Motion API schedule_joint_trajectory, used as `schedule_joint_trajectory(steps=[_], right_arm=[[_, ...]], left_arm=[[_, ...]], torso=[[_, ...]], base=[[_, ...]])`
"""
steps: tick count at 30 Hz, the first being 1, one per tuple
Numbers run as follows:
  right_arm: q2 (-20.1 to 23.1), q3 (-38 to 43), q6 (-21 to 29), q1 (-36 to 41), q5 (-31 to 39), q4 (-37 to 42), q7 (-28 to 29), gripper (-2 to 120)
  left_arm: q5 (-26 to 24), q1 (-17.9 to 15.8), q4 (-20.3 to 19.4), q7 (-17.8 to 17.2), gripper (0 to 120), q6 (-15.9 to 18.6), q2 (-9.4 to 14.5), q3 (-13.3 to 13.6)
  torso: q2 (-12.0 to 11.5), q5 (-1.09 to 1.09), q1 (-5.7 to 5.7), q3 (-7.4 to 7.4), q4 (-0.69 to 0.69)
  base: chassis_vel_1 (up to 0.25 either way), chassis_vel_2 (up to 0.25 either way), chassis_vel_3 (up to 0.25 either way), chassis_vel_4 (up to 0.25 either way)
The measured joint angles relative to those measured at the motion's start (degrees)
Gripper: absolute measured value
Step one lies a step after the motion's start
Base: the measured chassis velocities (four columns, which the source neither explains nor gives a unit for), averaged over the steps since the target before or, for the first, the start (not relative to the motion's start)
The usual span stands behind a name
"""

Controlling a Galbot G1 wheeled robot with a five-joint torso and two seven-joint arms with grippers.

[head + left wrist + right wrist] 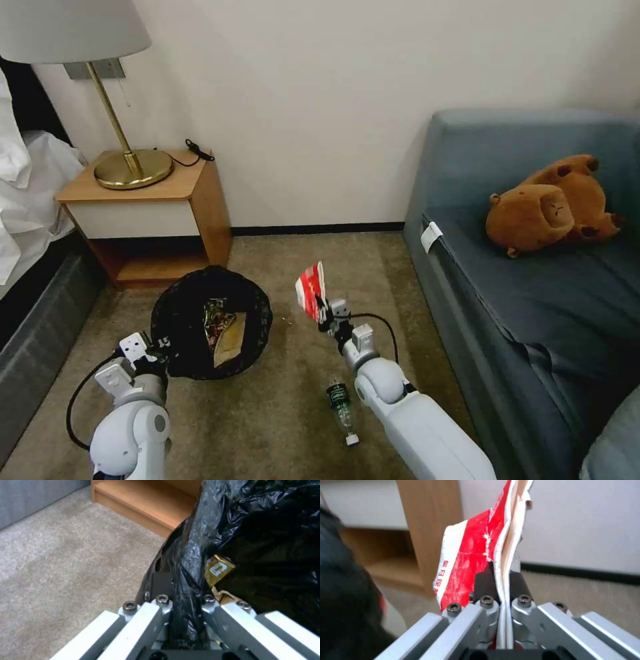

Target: Pick up the trash bin, then pick up the garbage on the floor and place it into the trash bin.

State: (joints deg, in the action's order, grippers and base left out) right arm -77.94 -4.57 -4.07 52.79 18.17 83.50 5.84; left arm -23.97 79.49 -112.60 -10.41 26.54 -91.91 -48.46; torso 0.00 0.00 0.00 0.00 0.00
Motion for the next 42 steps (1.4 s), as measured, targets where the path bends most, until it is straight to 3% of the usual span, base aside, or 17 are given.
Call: schedule_joint_trajectory(steps=[7,19,42], right_arm=[[0.88,-4.65,-3.84,-1.54,-1.23,3.29,2.19,0],[2.47,-13.77,-3.43,-6.11,-0.45,10.75,4.29,0],[-0.11,-25.08,-4.22,-10.94,-3.34,3.25,5.04,0]], left_arm=[[0.31,0.00,1.47,-0.02,1,-1.03,-0.19,0.75],[1.76,-0.51,1.96,-0.12,1,-1.15,-0.23,1.66],[2.74,0.27,1.00,-0.23,1,-0.82,-0.23,2.47]], torso=[[0.00,0.00,0.00,0.00,0.00],[0.00,0.00,0.00,0.00,0.00],[0.00,0.00,0.00,0.00,0.00]], base=[[0.000,0.000,0.000,0.000],[0.000,0.000,0.000,0.000],[0.000,0.000,0.000,0.000]])
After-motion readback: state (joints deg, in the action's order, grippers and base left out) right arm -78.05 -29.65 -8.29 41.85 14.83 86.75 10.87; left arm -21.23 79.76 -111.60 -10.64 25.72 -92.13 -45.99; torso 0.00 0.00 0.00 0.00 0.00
